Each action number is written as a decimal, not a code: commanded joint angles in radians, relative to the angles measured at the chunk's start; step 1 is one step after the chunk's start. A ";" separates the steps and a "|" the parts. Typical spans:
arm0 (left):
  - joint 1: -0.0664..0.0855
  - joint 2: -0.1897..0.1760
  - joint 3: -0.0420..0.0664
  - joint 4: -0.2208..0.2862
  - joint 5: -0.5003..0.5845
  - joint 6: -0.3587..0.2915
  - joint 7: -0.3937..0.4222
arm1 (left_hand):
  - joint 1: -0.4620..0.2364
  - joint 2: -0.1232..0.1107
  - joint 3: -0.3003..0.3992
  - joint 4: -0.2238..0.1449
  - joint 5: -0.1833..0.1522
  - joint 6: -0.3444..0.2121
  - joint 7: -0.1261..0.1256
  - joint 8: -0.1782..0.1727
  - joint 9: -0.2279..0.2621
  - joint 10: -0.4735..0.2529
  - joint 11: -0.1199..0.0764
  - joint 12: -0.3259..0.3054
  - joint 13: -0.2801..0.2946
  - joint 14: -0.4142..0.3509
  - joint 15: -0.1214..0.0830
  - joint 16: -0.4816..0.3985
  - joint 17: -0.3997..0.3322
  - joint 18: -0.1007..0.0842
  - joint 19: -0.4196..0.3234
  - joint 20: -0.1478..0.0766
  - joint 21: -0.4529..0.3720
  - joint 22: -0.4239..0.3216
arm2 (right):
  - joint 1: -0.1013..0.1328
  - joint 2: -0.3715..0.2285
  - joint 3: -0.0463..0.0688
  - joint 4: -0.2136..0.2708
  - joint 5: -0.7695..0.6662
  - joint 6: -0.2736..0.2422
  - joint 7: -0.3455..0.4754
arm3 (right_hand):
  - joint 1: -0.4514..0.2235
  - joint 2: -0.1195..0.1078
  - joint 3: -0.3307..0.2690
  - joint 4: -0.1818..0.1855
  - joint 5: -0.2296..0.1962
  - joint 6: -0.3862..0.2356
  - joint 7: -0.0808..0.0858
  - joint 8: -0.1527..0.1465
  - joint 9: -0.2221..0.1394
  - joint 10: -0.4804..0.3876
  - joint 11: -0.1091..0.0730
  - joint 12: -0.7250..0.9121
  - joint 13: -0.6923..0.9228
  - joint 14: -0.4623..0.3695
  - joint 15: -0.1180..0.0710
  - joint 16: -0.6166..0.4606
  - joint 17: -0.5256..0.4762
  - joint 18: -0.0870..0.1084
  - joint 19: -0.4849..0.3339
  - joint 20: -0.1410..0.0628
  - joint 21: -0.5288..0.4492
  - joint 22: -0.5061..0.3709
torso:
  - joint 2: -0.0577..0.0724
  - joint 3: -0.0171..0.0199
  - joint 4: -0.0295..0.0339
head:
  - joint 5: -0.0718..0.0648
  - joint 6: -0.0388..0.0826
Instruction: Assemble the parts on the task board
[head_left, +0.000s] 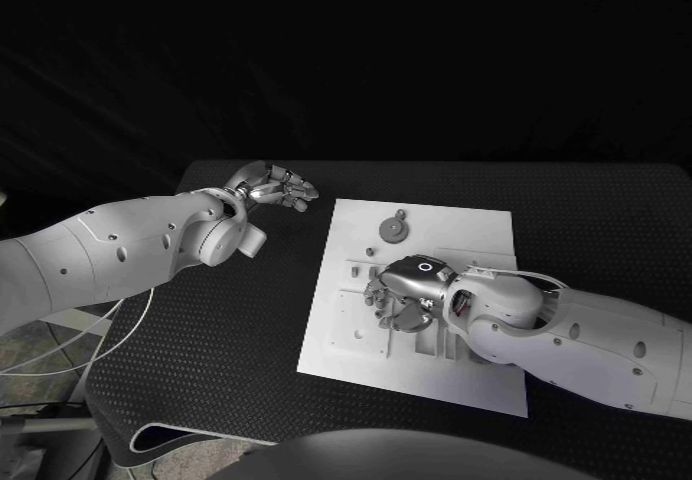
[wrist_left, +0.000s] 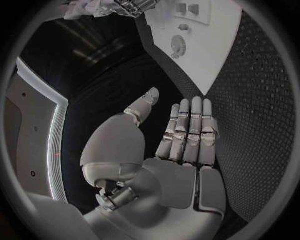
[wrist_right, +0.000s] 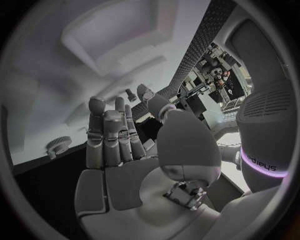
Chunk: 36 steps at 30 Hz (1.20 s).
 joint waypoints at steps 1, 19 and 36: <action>0.003 0.001 0.000 0.000 0.004 -0.003 0.008 | 0.002 0.006 0.000 0.000 -0.004 -0.006 0.001 0.003 -0.001 -0.004 -0.002 0.004 -0.002 0.005 0.001 -0.004 0.002 0.011 0.002 0.004 0.004 -0.001 | -0.002 -0.008 -0.001 0.006 0.007 -0.009 0.006 | -0.001 -0.010 0.002 0.001 0.005 -0.009 0.006 -0.003 -0.002 -0.008 -0.001 0.000 -0.002 0.001 0.008 -0.004 -0.001 0.054 -0.004 0.004 -0.005 0.016 | -0.001 0.0004 -0.0004 | -0.001 0.001; 0.003 -0.001 0.000 -0.009 0.004 -0.004 0.013 | 0.003 0.006 0.000 0.000 -0.004 -0.006 0.001 0.004 -0.002 -0.003 -0.002 0.004 -0.002 0.005 0.001 -0.006 0.004 0.011 0.002 0.004 0.005 -0.002 | 0.074 -0.150 0.044 0.083 0.147 -0.075 0.022 | -0.016 0.002 0.015 0.002 0.004 0.025 -0.011 0.020 0.000 0.039 -0.020 0.034 0.007 0.015 -0.010 0.009 -0.004 0.054 0.015 -0.003 0.002 0.019 | -0.001 0.0000 -0.0012 | -0.046 0.046; 0.002 0.000 0.000 -0.013 0.005 -0.001 0.017 | 0.003 0.006 0.000 0.000 -0.004 -0.005 0.001 0.005 -0.002 -0.002 -0.002 0.005 -0.002 0.006 0.000 -0.007 0.005 0.011 0.003 0.004 0.005 -0.003 | 0.151 -0.266 0.066 0.036 0.096 0.122 -0.014 | -0.064 -0.055 0.020 0.031 0.004 -0.003 -0.035 0.010 -0.009 -0.017 0.002 0.010 -0.002 -0.001 0.010 0.004 -0.013 0.054 0.003 0.003 -0.010 0.017 | 0.001 0.0007 -0.0004 | -0.071 0.074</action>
